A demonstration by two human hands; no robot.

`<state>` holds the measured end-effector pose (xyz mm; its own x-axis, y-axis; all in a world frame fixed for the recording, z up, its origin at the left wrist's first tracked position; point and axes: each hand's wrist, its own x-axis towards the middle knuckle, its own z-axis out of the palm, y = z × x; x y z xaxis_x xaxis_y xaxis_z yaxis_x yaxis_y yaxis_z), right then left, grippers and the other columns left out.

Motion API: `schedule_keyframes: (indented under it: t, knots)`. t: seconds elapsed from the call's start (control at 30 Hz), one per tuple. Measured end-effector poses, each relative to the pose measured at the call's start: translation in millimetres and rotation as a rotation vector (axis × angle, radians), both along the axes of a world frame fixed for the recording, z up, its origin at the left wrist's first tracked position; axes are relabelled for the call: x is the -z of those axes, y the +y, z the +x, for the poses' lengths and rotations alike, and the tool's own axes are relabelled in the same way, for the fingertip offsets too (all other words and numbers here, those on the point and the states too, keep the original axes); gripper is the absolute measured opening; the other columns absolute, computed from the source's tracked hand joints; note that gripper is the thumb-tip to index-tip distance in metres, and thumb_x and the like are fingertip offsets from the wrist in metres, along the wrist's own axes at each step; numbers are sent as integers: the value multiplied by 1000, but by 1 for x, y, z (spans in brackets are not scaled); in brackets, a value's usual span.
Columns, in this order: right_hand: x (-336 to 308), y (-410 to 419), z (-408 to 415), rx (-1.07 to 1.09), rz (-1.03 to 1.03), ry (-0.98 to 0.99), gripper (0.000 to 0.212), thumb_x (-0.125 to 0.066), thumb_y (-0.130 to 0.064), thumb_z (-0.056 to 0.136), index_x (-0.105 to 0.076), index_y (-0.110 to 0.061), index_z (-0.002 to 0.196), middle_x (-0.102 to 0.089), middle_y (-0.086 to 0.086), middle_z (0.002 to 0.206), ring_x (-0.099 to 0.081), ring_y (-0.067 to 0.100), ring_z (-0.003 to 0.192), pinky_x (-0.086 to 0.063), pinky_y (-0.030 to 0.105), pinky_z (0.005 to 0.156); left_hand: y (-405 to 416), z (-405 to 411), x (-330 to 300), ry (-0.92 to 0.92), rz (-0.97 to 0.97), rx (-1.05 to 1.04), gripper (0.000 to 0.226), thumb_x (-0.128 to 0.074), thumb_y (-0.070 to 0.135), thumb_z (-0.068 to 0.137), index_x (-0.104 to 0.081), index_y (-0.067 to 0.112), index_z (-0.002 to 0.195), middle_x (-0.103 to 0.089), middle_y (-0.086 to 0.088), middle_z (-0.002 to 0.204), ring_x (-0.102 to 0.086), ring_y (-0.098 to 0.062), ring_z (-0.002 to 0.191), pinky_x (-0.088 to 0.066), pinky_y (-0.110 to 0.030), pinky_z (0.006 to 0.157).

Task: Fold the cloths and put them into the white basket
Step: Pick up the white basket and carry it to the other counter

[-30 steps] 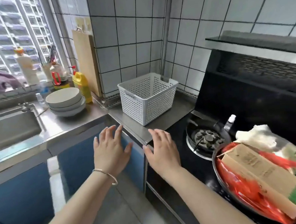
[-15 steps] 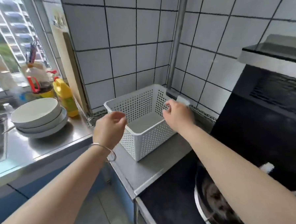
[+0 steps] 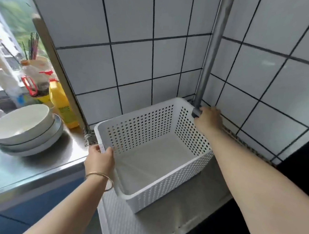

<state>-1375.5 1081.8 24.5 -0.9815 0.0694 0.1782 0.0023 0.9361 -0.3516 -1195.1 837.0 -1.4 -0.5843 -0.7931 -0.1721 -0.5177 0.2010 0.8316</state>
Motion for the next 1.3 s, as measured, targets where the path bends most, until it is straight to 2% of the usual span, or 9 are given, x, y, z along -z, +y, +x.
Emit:
schedule_keyframes:
  t: [0.13,0.3,0.47,0.67,0.73,0.87,0.97,1.13,1.3]
  knots:
    - [7,-8,-28,76,-143,-55,38,-44,-30,94,-56,-3,119,-59,20,119,-57,35,107,-44,34,76,-4,-16,14,44,37,-23,18,-52,24,91,-51,13,104,-67,-13,96,-64,-28,78,-52,-39,77]
    - [14,-6,-33,130,-42,-262,58,-33,-52,94,-58,-6,120,-63,18,115,-61,33,102,-40,30,70,-2,-21,28,120,284,-112,22,-44,22,96,-48,4,108,-57,-5,64,-51,-4,30,-39,-16,35]
    - [-5,-4,-6,132,-91,-398,67,-23,-53,95,-52,-2,126,-58,23,120,-58,36,104,-47,39,86,-25,-6,16,49,150,-81,33,-47,33,93,-58,3,101,-57,2,61,-47,-16,52,-41,-28,64]
    - [-89,-46,66,-71,-184,-217,60,-19,-41,99,-55,5,114,-58,26,100,-56,35,88,-40,34,69,-90,67,-69,160,-79,-56,31,-48,31,94,-47,16,67,-53,-2,60,-50,-25,58,-48,-39,66]
    - [-113,-74,99,-164,-217,-182,57,-22,-39,100,-56,6,110,-55,20,85,-53,31,76,-40,33,65,-115,110,-103,228,-93,-86,27,-48,29,95,-49,15,72,-52,-2,61,-47,-22,53,-44,-32,57]
    - [-163,-135,168,-287,-313,-134,52,-27,-39,99,-57,3,111,-57,23,101,-52,33,87,-41,35,72,-162,205,-167,318,-116,-159,19,-49,30,94,-52,12,92,-53,-2,65,-47,-13,48,-42,-22,43]
    - [-194,-185,238,-438,-325,-93,52,-28,-36,100,-55,7,111,-56,28,106,-52,38,96,-40,39,78,-190,297,-194,414,-147,-309,19,-49,27,95,-49,14,83,-52,1,52,-42,-2,27,-32,-11,28]
    - [-224,-269,379,-683,-385,-23,47,-35,-30,99,-56,12,108,-56,35,113,-55,44,103,-41,40,79,-221,477,-218,416,-304,-534,29,-50,34,93,-48,18,70,-50,-2,61,-45,-15,49,-38,-25,47]
    - [-223,-340,550,-888,-522,-46,39,-37,-32,95,-56,2,92,-57,25,92,-53,36,85,-33,32,71,-250,676,-209,485,-329,-688,32,-48,35,94,-48,18,67,-46,-1,57,-42,-10,40,-38,-18,36]
